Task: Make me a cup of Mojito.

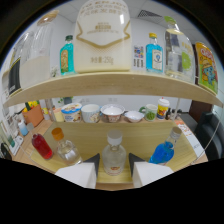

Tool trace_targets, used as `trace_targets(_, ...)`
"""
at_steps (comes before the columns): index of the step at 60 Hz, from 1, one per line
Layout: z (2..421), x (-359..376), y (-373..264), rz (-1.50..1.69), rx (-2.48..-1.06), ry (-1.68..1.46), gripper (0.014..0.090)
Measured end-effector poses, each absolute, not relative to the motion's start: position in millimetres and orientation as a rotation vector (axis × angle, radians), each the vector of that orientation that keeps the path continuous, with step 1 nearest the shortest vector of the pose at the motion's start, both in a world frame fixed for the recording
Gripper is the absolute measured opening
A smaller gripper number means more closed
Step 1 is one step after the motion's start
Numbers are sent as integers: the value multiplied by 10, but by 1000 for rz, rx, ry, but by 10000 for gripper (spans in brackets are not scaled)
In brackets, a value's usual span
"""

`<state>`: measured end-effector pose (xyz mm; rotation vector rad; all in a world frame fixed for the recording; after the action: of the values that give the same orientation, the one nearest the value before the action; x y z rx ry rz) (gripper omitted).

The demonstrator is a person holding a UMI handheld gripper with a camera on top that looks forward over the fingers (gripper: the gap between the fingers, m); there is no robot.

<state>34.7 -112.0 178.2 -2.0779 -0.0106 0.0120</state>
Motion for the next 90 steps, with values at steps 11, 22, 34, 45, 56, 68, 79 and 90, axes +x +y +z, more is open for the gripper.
trace_targets(11, 1757, 335, -1090, 41, -2074, -1, 359)
trace_targets(22, 1801, 346, -1154, 57, -2077, -5, 342)
trace_targets(34, 2207, 435, -1495, 66, -2013, -23, 343)
trace_targets(45, 2195, 854, -1922, 1, -2019, -5, 342)
trace_targets(56, 1692, 1225, -2212, -71, -2104, 17, 341)
trace_targets(68, 1330, 1313, -2326, -152, -2160, -50, 343)
trace_targets(79, 1458, 1448, -2214, -463, -2111, -314, 342)
trace_targets(90, 1783, 1450, -2060, -929, -1887, -786, 339)
